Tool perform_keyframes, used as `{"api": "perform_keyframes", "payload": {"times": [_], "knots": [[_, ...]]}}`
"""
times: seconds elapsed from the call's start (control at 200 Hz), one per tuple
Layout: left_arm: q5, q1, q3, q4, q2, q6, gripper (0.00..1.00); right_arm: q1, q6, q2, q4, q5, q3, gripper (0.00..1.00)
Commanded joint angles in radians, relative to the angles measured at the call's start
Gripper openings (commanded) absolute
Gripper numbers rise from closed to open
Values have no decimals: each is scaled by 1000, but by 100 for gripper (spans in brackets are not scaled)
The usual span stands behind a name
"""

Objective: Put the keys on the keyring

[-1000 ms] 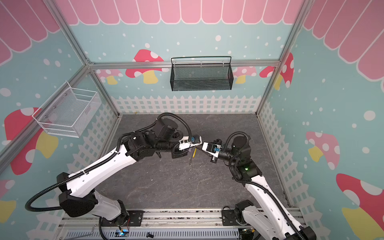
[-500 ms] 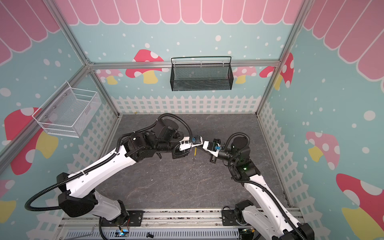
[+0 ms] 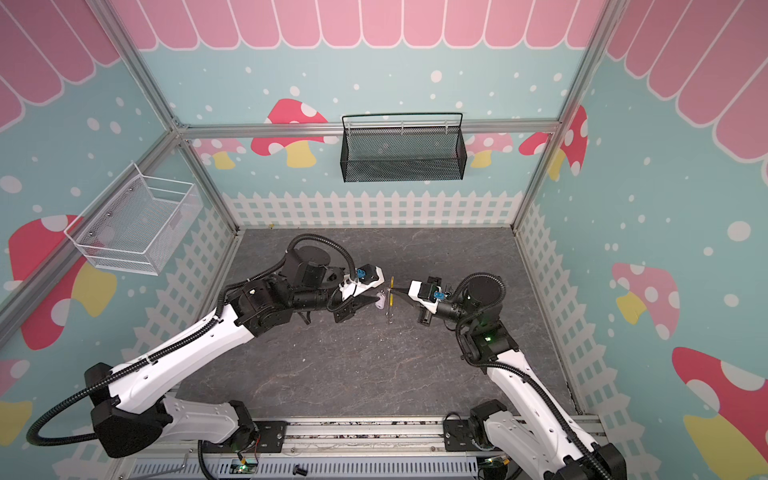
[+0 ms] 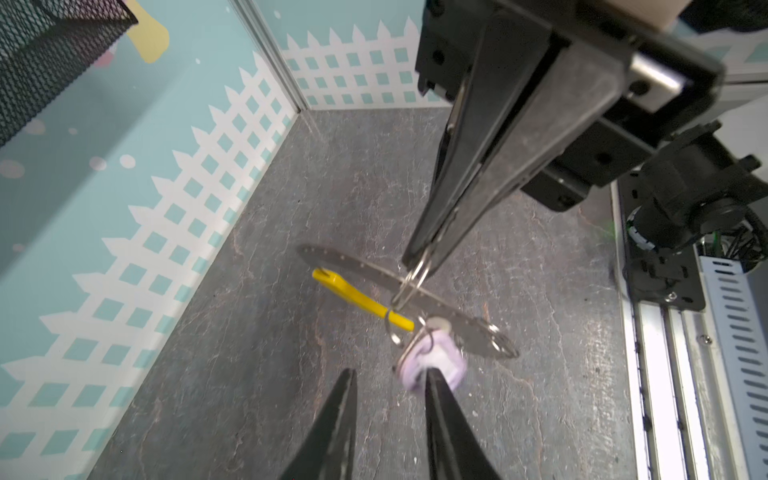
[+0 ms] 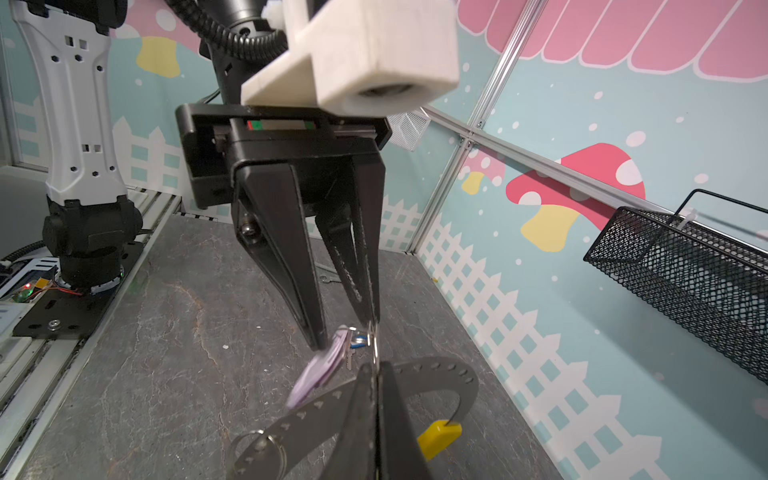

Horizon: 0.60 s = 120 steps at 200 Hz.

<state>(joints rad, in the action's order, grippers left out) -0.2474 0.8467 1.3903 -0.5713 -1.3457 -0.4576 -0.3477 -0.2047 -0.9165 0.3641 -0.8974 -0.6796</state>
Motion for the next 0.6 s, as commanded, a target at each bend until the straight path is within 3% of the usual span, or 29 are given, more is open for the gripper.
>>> {"api": "perform_keyframes", "payload": {"times": [0.0, 0.2, 0.595], "knots": [[-86, -3, -30, 103, 13, 43, 29, -2, 26, -2, 51, -25, 6, 0], [-125, -1, -65, 147, 21, 37, 27, -2, 33, 7, 54, -23, 6, 0], [-93, 39, -70, 127, -6, -47, 0, -3, 107, 9, 150, -5, 26, 0]]}}
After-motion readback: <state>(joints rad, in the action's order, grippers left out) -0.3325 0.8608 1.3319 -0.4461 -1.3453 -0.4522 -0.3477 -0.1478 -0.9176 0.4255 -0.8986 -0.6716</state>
